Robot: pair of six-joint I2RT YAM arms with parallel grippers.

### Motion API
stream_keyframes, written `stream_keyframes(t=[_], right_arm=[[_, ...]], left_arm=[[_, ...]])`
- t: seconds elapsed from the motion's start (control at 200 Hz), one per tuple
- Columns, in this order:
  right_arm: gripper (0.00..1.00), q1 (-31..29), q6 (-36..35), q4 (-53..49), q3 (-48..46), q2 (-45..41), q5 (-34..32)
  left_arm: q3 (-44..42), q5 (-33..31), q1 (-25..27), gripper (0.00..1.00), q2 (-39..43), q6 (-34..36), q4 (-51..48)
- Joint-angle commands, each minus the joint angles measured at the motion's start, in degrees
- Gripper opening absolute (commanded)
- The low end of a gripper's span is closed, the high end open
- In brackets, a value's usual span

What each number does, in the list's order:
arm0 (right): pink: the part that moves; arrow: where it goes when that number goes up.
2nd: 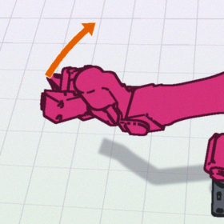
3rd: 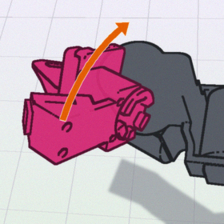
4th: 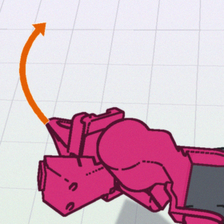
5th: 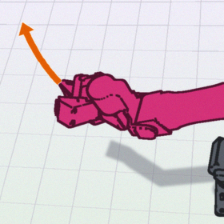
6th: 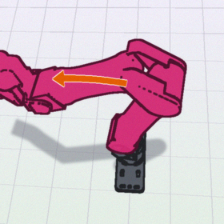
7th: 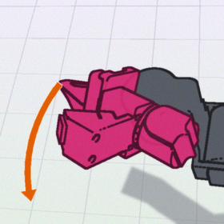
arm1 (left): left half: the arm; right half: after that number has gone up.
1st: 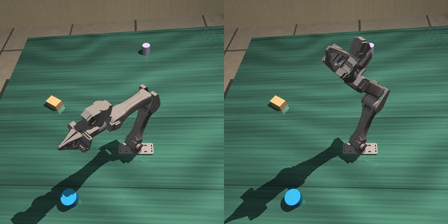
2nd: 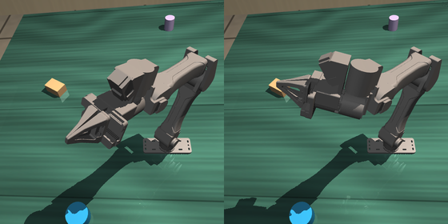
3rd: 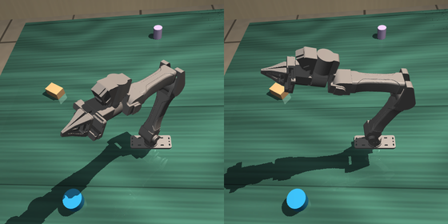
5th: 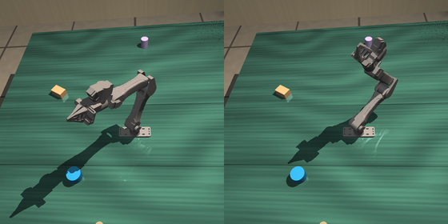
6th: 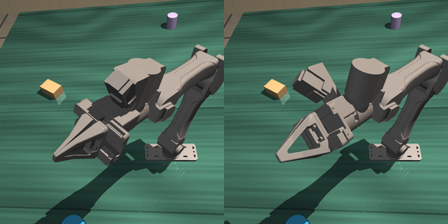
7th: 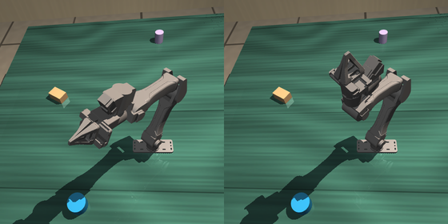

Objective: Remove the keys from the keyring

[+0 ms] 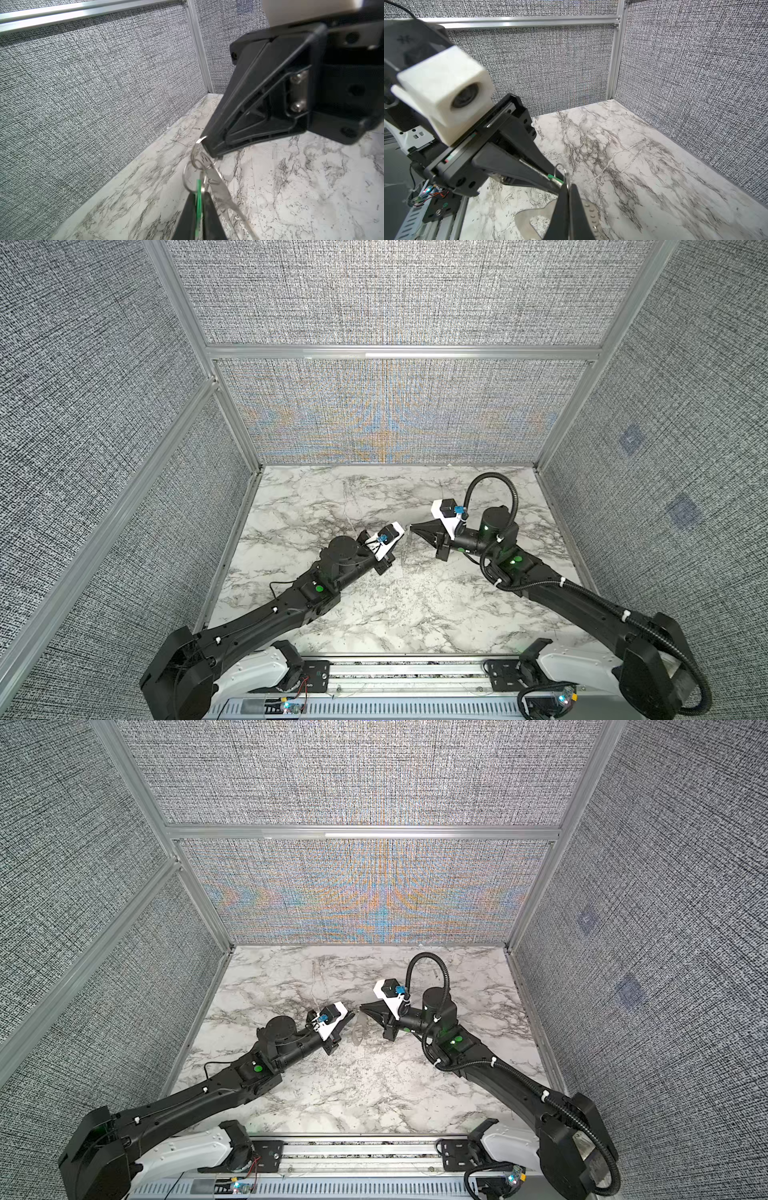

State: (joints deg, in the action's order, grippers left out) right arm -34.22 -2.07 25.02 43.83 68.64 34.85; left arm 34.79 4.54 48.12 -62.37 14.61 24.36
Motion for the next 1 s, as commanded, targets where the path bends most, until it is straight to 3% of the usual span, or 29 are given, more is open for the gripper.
stream_keyframes(t=[0.0,0.095,0.996], right_arm=[[0.0,-0.1,1.2,3.3,0.4,-0.3,0.2],[0.0,-0.2,1.8,4.4,-0.1,-0.7,-0.1],[0.0,-0.3,5.7,11.8,-4.0,-3.0,-1.2]], left_arm=[[0.3,1.3,0.0,0.06,0.0,0.9,2.6],[0.6,2.5,-0.1,0.0,-0.1,1.5,2.0],[3.0,14.6,0.0,0.0,-2.4,0.7,-1.5]])
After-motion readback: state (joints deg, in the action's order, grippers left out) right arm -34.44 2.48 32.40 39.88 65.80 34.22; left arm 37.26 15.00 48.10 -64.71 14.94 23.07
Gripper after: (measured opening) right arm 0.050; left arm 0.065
